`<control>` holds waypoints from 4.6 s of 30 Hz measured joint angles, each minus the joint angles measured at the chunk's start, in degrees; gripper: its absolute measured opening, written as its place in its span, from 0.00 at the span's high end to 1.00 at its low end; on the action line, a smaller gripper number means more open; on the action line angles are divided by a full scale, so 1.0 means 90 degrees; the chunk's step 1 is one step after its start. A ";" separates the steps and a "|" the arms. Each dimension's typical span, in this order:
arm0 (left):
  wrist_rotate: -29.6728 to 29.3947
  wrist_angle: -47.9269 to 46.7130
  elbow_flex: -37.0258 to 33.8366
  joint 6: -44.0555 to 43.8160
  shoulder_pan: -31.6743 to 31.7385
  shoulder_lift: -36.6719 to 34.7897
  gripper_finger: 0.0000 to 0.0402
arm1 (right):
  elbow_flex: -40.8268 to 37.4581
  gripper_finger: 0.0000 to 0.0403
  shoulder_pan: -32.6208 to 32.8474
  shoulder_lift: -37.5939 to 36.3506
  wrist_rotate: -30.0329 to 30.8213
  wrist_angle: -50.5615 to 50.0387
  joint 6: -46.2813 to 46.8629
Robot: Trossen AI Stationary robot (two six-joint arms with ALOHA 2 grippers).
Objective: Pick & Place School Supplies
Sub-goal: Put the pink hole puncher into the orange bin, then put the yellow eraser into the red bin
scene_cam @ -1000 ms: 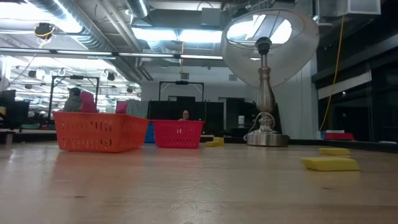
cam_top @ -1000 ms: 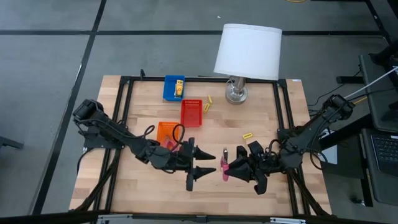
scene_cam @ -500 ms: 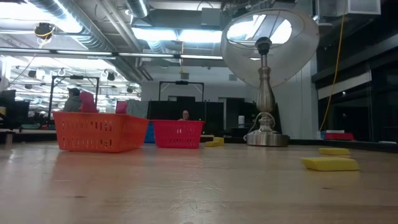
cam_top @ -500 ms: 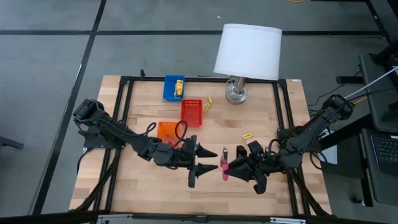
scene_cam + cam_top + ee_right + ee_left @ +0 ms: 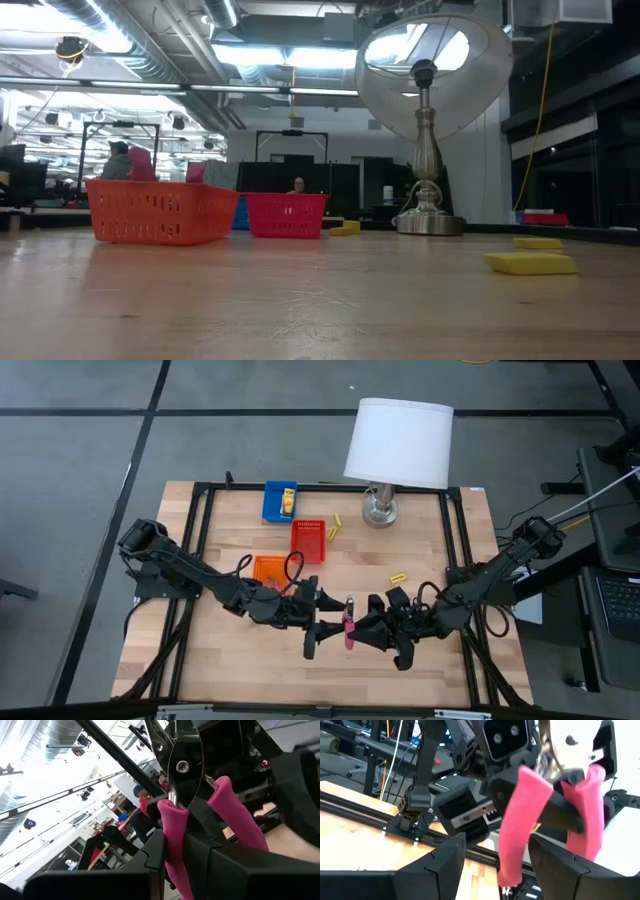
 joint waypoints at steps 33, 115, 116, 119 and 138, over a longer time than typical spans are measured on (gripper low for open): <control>-0.3373 -0.5715 -0.0012 -0.2812 0.0247 -0.1494 0.92 | 0.0010 0.25 0.0039 -0.0007 0.0669 -0.0930 0.1220; 0.4111 -0.8580 -0.1477 -0.5314 0.3336 -0.1848 0.58 | 0.0005 0.46 0.0816 0.0000 0.1170 -0.1817 0.1334; 0.3911 -0.8399 -0.1400 -0.5306 0.3278 -0.2018 0.58 | 0.0005 0.46 0.0814 0.0000 0.1172 -0.1817 0.1275; 0.3192 -0.7425 -0.1210 -0.5129 0.2970 -0.2574 0.58 | 0.0005 0.46 0.0804 0.0000 0.1172 -0.2003 0.1188; -0.3355 -0.2541 -0.1183 -0.0647 -0.1826 -0.1584 0.60 | 0.0000 0.46 0.0399 0.0175 -0.1566 -0.6657 -0.2423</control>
